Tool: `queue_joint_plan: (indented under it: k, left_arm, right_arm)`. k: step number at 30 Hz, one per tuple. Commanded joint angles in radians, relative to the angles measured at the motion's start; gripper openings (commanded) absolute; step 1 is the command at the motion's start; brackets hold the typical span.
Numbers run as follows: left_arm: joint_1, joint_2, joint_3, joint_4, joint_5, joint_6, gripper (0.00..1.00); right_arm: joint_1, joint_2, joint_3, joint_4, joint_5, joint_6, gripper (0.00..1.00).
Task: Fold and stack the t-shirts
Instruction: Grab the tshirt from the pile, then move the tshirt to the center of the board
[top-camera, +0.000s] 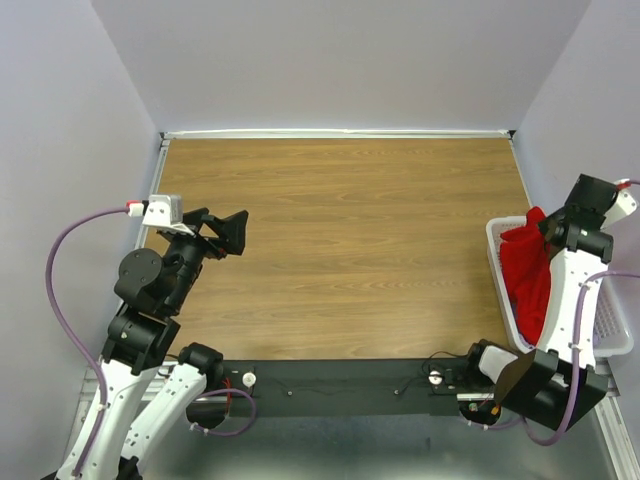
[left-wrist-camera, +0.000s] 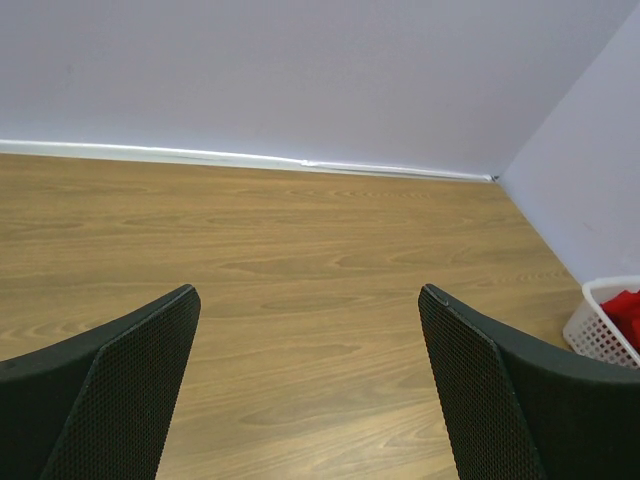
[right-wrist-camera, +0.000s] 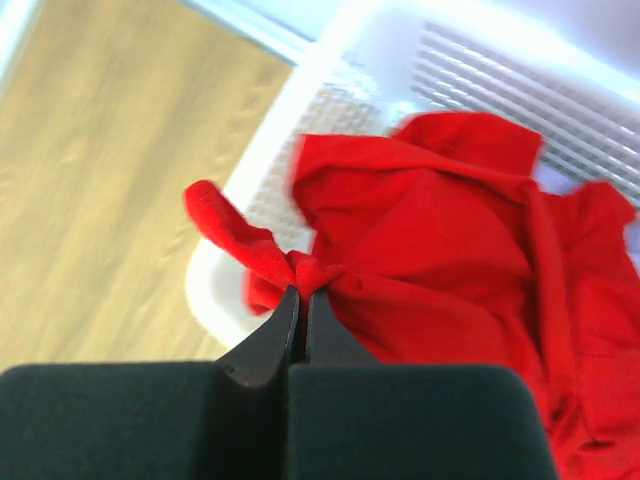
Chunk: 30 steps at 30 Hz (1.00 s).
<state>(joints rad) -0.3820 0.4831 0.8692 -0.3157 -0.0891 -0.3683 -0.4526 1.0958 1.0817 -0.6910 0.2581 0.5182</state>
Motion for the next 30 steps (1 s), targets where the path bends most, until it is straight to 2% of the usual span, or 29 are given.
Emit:
queue_joint_plan:
  k: [1,6,8,9,13,18,21,24,28,29,30]
  left_arm:
    - [-0.005,0.018,0.023,0.012,0.031,-0.004,0.98]
    - [-0.003,0.023,0.039,0.01,0.023,0.002,0.98]
    - [-0.003,0.022,0.042,0.007,0.023,0.003,0.98]
    - [-0.005,0.022,0.044,0.006,0.019,0.003,0.98]
    - [-0.003,0.012,0.053,0.001,0.006,0.005,0.98]
    - [-0.003,0.008,0.071,-0.017,-0.017,0.022,0.98]
    - [-0.005,0.003,0.089,-0.031,-0.027,0.031,0.98]
    - [-0.005,-0.011,0.099,-0.043,-0.043,0.04,0.98]
    - [-0.003,-0.038,0.108,-0.062,-0.052,0.045,0.98]
    - [-0.003,-0.044,0.108,-0.063,-0.054,0.045,0.98]
    - [-0.003,-0.049,0.108,-0.072,-0.051,0.043,0.98]
  right_arm:
    - [0.018,-0.01,0.119,-0.025,-0.172,-0.038,0.01]
    - [0.066,0.045,0.323,-0.019,-0.351,-0.044,0.01]
    - [0.144,0.07,0.427,-0.005,-0.382,-0.03,0.01]
    - [0.237,0.09,0.489,0.001,-0.366,-0.021,0.01]
    - [0.449,0.171,0.625,0.015,-0.316,0.022,0.01]
    - [0.737,0.265,0.687,0.131,-0.18,0.069,0.0]
    - [0.975,0.41,0.799,0.14,-0.097,0.063,0.01]
    - [1.124,0.56,0.891,0.157,-0.033,0.066,0.01]
    - [1.264,0.738,0.932,0.192,0.013,0.086,0.01]
    - [1.281,0.772,0.943,0.191,0.003,0.085,0.03]
    - [1.295,0.804,0.951,0.191,-0.014,0.089,0.28]
